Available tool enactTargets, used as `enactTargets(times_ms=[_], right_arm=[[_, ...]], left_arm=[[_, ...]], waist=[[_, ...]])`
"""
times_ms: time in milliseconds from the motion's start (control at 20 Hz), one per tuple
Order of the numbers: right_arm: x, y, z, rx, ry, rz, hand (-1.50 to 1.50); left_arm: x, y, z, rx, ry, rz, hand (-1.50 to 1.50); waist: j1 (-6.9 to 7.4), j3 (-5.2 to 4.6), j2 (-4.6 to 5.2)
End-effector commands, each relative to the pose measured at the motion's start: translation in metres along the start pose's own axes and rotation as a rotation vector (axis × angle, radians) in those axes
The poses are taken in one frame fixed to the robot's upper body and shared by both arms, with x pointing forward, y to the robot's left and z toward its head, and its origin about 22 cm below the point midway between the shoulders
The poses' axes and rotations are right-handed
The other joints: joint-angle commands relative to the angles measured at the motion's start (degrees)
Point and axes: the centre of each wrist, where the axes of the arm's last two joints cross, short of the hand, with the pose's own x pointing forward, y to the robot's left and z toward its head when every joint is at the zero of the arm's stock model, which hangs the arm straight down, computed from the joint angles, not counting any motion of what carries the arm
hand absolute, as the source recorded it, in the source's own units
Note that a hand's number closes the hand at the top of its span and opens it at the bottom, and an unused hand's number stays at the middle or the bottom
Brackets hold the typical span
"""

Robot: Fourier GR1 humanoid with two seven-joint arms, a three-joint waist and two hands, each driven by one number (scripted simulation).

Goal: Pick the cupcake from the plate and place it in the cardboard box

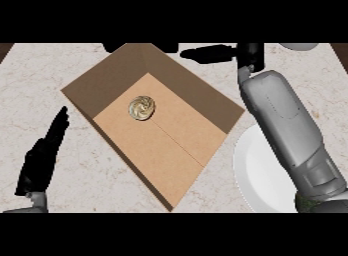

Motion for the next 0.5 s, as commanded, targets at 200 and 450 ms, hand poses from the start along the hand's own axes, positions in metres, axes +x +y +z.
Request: enactTargets(times_ms=[200, 450], right_arm=[[-0.024, -0.138, -0.018, -0.115, -0.013, -0.064, -1.5], [-0.051, -0.204, -0.004, -0.052, -0.04, -0.047, -1.5]], left_arm=[[0.0, 0.012, -0.002, 0.015, -0.009, -0.002, 0.0], [-0.011, 0.003, -0.001, 0.014, 0.001, 0.004, 0.0]], waist=[[-0.09, 0.01, 0.06], [0.11, 0.01, 0.16]])
